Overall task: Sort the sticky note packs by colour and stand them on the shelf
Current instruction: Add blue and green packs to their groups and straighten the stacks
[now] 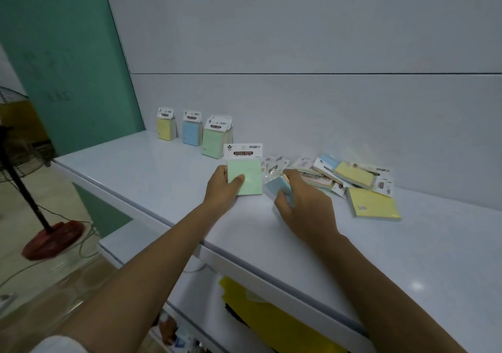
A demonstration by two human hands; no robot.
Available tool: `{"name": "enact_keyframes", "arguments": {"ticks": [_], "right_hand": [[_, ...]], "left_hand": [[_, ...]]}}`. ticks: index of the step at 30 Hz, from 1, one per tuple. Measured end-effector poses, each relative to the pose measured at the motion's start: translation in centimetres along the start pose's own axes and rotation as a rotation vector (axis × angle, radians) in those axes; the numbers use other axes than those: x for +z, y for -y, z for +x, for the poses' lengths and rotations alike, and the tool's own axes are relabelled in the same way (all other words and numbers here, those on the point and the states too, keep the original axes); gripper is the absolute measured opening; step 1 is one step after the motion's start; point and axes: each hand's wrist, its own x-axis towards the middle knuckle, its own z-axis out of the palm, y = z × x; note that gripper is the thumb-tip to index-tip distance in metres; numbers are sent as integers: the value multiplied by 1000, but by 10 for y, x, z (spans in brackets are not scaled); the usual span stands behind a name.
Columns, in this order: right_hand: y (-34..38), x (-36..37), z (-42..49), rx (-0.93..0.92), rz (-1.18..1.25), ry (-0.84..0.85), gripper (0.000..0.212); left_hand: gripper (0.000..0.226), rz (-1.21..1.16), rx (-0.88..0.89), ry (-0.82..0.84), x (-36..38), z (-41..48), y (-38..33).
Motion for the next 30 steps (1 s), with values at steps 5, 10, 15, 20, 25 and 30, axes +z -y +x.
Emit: {"name": "enact_keyframes", "arguments": {"ticks": [5,10,15,20,25,30], "right_hand": [[4,-3,15,484,841,80,20],[9,-2,30,702,1058,139,20],[50,16,57,698,1106,153,19],[135,61,83,652,1137,223,21],[233,116,105,552,1120,333,16],[305,166,116,314,858,335,20]], "left_hand": [[76,-172,-4,53,-2,1,1],[29,-97,75,59,-6,9,7],[16,-180,127,115,-42,4,-7],[44,-295,-9,142,-130,10,-15],[50,-327,-77,109,-220,26,3],[39,-393,-89,74,-293,39,28]]}}
